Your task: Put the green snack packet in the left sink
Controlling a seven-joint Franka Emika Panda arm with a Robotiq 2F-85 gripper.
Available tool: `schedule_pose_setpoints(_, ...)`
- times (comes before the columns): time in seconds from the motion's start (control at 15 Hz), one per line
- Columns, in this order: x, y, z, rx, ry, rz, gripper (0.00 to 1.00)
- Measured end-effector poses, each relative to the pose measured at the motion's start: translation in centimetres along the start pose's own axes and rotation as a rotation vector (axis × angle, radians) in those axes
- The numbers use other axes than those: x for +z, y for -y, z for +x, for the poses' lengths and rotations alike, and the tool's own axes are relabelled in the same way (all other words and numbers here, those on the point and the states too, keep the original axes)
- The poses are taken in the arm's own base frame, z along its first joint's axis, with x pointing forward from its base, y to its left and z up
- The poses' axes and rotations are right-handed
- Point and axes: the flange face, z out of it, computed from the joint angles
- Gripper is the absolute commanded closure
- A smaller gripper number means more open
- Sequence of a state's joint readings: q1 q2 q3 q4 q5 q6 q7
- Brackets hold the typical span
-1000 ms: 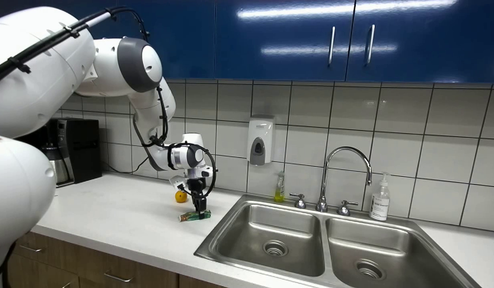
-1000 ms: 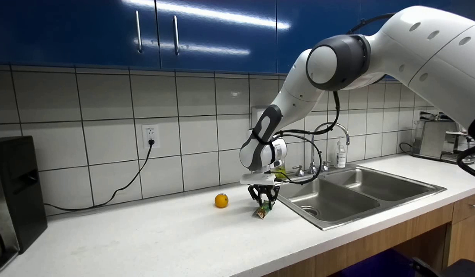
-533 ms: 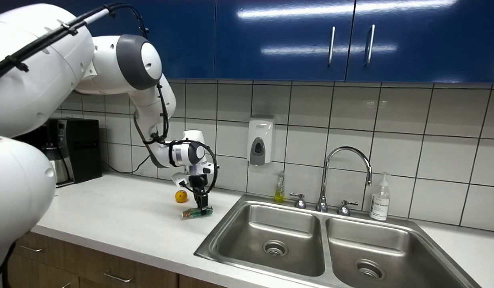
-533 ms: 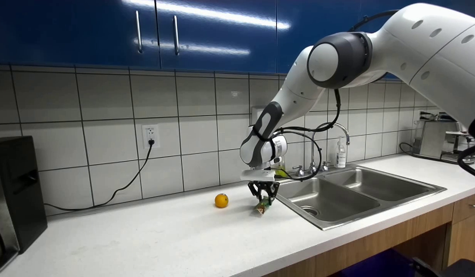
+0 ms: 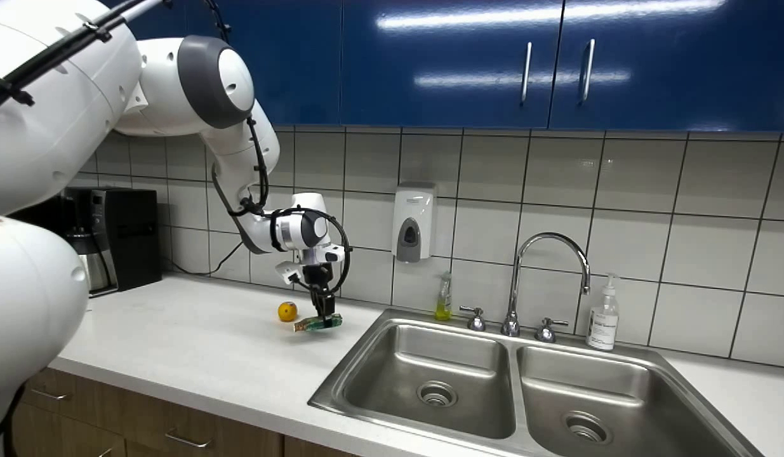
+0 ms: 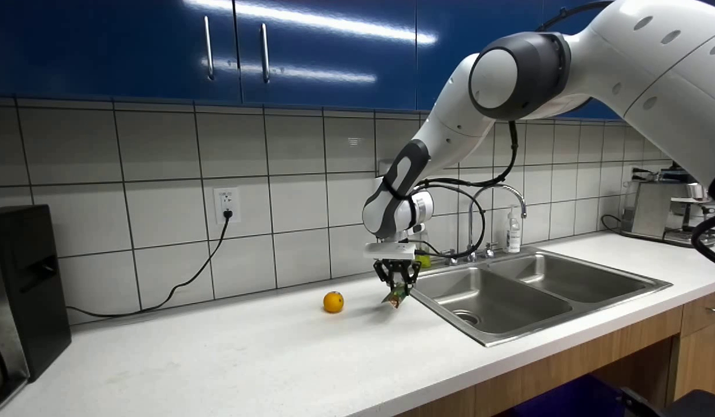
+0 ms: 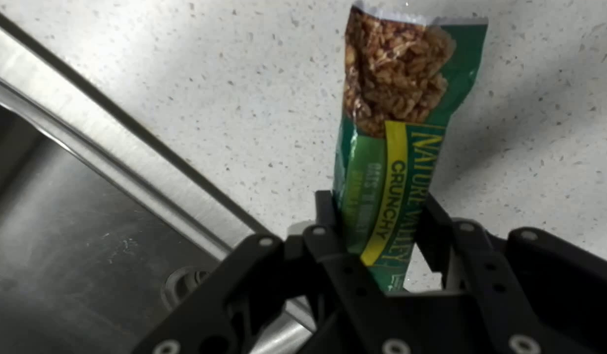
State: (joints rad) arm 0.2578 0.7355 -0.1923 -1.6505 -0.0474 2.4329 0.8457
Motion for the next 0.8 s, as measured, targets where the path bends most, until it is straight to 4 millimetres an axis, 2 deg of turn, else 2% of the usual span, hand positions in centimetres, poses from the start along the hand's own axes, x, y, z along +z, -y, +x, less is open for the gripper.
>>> schedule_pose_setpoints(0.47,-0.4,-0.7,-0.2,-0.232,0.018,0.016,0.83)
schedule_pose_setpoints(0.8,0.1,-1.9,0.4,-0.381,0.021,0.023,0.83)
